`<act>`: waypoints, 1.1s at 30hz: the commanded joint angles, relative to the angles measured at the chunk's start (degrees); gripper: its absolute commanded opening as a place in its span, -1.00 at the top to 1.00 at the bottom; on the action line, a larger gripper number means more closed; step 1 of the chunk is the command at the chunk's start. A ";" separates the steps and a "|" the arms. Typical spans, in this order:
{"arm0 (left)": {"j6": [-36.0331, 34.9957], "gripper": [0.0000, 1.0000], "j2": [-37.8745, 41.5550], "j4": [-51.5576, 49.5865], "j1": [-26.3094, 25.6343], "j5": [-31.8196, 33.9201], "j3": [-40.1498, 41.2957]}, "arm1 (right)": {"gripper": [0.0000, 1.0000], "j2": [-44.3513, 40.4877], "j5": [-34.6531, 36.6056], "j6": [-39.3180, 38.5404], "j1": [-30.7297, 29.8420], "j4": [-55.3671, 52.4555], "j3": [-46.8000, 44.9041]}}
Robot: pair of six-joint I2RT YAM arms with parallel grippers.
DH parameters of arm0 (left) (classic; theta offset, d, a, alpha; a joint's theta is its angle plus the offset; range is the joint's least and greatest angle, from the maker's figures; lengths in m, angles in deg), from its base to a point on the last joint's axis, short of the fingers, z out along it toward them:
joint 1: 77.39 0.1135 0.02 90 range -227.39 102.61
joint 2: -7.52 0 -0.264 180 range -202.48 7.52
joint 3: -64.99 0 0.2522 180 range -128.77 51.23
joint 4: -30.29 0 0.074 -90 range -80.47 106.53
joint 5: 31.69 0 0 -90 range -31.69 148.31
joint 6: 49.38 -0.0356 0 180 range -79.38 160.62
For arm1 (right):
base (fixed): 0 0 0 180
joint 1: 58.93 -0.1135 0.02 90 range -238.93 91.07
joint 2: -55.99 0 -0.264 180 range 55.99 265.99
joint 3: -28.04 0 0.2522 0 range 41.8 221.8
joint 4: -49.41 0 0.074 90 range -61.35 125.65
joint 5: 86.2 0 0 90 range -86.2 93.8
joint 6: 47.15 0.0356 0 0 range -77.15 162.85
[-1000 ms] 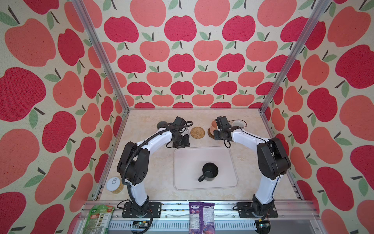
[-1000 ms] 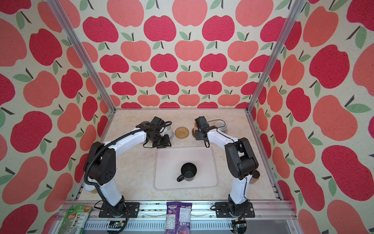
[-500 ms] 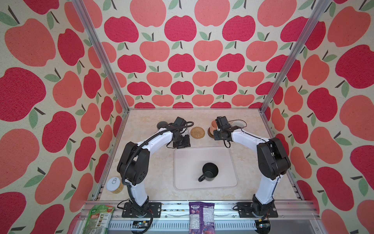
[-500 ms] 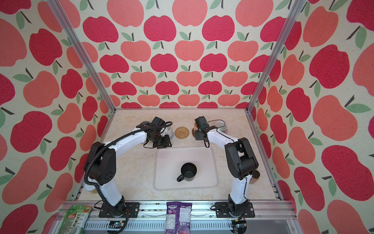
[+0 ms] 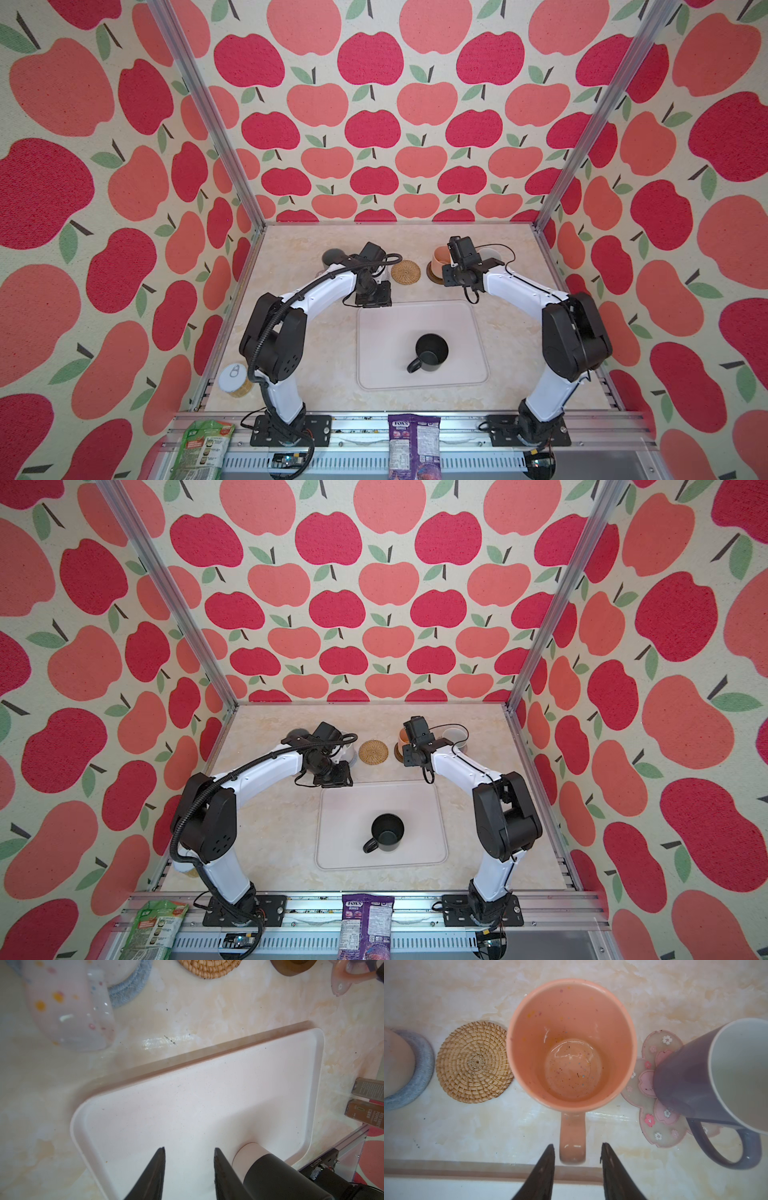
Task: Place cups on coasters
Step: Place the cup on the coaster, then pick up the cup from the tray.
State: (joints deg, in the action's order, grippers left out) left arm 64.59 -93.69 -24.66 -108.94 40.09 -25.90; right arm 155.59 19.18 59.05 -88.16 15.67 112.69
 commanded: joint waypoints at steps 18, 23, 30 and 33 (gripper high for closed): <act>-7.51 0.12 22.20 -4.59 -20.63 7.36 14.88 | 0.02 -20.24 3.75 3.33 0.01 0.39 -19.21; -7.11 0.10 24.08 -1.77 -23.83 4.83 17.19 | 0.00 -21.30 4.16 4.18 0.13 0.97 -19.58; -5.84 0.05 24.40 3.25 -27.76 3.78 19.40 | -0.03 -22.11 3.99 5.35 0.36 1.49 -21.47; -4.50 -0.02 23.91 7.04 -28.97 3.33 20.57 | -0.03 -22.47 3.76 5.85 0.80 1.67 -21.97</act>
State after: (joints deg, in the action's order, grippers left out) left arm 58.32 -69.86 -22.04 -137.07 44.29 -6.42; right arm 134.76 22.00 63.12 -88.03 16.89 91.53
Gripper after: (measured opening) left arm 0.505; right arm 0.516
